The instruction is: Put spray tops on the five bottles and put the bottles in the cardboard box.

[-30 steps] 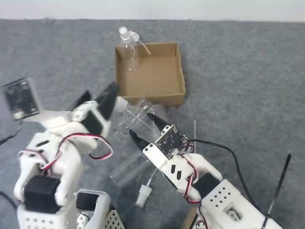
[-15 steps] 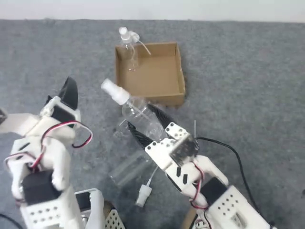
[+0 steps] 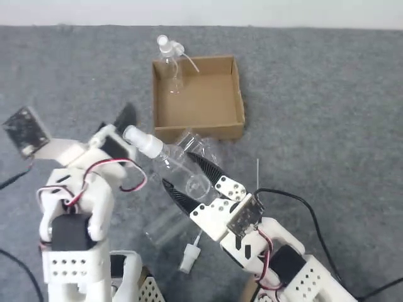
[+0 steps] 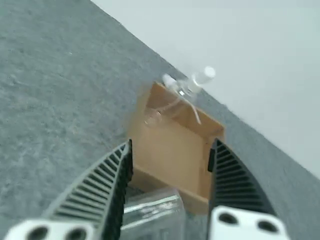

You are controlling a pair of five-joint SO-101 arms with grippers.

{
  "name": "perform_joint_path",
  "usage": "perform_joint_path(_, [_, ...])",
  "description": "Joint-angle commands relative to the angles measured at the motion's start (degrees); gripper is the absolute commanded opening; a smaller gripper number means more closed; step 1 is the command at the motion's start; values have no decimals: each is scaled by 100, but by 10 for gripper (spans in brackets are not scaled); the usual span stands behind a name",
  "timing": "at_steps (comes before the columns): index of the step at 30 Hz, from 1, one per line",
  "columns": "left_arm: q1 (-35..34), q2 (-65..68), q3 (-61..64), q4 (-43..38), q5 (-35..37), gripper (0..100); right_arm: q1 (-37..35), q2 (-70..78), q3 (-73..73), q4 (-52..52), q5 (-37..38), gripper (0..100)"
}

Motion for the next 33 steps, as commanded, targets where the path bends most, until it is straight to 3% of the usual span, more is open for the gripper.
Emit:
perform_joint_path(1, [615,-70,-295,114,44,228,-48,-163,-18,40,70,6])
perform_joint_path(11, [1741,-70,-523,932,-246,228,84,-163,53,57,70,6])
perform_joint_path(20, [1310,-70,-813,905,-237,228,295,-207,0,382,26,6])
perform_joint_path(33, [1284,-70,-804,958,-255,228,303,-215,0,444,26,6])
